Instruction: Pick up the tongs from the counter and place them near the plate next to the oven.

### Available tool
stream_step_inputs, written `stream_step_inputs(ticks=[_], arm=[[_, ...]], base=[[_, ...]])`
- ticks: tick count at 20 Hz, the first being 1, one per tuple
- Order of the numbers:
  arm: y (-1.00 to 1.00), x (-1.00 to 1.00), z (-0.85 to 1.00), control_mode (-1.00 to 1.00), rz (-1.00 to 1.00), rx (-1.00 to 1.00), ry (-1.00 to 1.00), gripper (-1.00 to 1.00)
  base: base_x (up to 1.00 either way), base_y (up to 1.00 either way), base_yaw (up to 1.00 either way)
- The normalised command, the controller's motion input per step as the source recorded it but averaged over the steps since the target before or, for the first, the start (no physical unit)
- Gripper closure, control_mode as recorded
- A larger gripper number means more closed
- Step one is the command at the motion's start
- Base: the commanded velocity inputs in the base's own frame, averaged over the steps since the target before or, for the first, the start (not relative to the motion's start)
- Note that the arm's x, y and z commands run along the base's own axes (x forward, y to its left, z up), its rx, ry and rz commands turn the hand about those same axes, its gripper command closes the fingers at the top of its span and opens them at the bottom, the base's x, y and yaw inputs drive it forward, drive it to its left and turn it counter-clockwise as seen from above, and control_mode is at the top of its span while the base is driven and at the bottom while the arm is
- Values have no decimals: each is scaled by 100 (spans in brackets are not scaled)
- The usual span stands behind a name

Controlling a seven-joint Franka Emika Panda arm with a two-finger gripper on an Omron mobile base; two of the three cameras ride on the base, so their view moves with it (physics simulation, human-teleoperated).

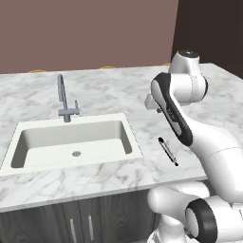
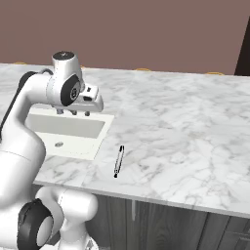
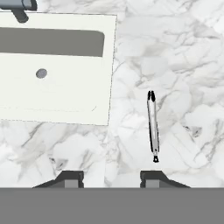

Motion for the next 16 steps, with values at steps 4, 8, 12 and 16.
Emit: stream_step_inputs(ticks=[4, 8, 12, 16], arm=[[-9, 0, -2, -100, 0, 0, 6, -100], [-11, 0, -12, -100, -1, -6, 21, -100], [-26, 0, -35, -100, -3, -7, 18, -100], [-42, 0, -48, -100, -2, -1, 11, -100]], base=[[0, 0, 0], [0, 0, 0], [0, 0, 0], [0, 0, 0]])
